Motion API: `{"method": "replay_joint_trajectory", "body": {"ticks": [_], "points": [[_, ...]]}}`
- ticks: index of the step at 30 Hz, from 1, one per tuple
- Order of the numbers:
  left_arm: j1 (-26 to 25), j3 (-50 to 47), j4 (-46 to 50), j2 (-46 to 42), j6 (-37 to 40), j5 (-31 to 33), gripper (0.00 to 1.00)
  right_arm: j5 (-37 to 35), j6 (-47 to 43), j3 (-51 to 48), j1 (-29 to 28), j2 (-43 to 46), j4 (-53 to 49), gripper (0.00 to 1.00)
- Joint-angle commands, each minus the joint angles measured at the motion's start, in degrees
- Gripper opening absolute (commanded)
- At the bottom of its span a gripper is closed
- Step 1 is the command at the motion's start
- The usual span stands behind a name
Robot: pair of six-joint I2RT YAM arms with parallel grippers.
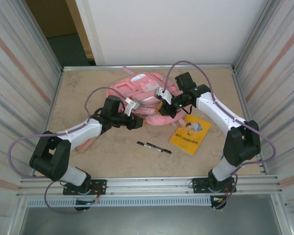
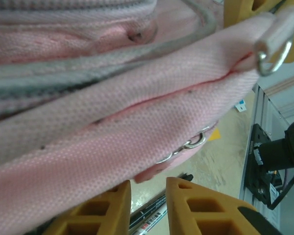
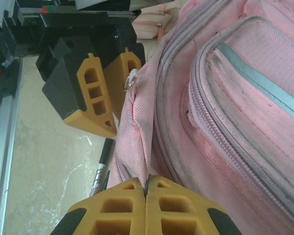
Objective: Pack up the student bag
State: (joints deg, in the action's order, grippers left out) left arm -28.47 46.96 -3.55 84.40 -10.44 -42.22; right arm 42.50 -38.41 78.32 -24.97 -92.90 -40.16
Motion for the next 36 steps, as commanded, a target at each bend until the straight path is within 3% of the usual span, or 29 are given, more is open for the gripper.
{"method": "replay_joint_trajectory", "body": {"ticks": [1, 6, 11, 19, 26, 36], "points": [[0.3, 1.47, -2.02, -0.51, 0.91, -0.93, 0.33, 6.88, -0.29, 2.55, 0.23, 0.71, -0.57, 0.0], [0.86, 1.39, 0.82, -2.95, 2.31, 1.67, 0.36, 7.28, -0.73, 3.37, 0.64, 0.08, -2.16, 0.0], [1.38, -0.78, 1.02, -7.14, 2.87, 8.5, 0.33, 7.89, -0.94, 3.66, 0.72, 0.43, -2.89, 0.0], [1.61, -0.07, 0.9, -5.35, 3.2, 6.27, 0.34, 9.38, -1.03, 4.19, 0.63, -0.2, -3.58, 0.0], [1.58, -0.8, -0.93, -5.13, 3.23, 5.39, 0.43, 10.61, -0.61, 3.83, 0.6, -0.25, -3.1, 0.0], [0.52, -4.59, -2.51, -10.57, 4.24, 13.5, 0.49, 10.59, -1.36, 4.86, 0.58, -1.44, -3.5, 0.0]]}}
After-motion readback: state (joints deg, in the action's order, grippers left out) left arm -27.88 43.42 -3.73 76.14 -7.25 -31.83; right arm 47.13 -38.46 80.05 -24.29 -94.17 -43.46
